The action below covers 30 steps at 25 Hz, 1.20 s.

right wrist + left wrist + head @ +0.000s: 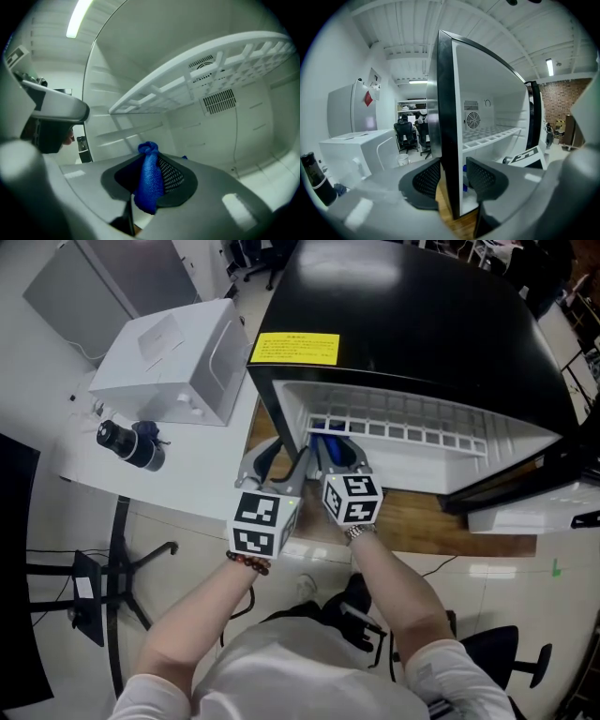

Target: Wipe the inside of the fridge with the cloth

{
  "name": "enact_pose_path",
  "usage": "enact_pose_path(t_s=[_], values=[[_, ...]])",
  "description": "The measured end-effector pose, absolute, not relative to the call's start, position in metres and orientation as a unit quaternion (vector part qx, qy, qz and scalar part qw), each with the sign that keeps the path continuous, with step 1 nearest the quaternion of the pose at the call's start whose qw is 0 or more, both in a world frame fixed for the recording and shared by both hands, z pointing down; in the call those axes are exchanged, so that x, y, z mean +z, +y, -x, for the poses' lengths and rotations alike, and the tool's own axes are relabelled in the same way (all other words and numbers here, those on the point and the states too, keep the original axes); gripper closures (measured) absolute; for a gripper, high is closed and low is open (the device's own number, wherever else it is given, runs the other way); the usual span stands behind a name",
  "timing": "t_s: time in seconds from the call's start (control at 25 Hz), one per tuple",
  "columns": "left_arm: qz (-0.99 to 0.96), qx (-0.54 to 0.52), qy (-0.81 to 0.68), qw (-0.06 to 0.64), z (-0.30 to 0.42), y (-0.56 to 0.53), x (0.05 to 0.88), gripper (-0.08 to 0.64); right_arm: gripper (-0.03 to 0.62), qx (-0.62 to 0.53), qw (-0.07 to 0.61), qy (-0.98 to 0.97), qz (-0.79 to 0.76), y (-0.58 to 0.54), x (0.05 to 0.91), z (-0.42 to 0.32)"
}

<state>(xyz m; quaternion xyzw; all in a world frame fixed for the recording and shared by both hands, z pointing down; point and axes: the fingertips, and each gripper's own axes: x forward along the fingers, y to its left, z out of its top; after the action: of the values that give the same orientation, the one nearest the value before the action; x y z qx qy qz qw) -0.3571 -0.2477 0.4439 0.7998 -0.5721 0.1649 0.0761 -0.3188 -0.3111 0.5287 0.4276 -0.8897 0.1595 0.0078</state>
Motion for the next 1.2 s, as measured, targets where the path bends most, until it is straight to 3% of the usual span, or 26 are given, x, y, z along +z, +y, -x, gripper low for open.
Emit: enact_pose_path(t_s=[0.6,1.2], values=[[-0.796,0.131,-0.59,0.048,0.357,-0.25,0.441,0.391,0.515,0.039,0.019,-0.883,-0.468,-0.347,0.538,0.324],[-0.798,0.119,-0.591,0.03,0.357,-0.249,0.443,0.391,0.515,0.001,0.01,-0.873,-0.488,-0.392,0.529,0.326]])
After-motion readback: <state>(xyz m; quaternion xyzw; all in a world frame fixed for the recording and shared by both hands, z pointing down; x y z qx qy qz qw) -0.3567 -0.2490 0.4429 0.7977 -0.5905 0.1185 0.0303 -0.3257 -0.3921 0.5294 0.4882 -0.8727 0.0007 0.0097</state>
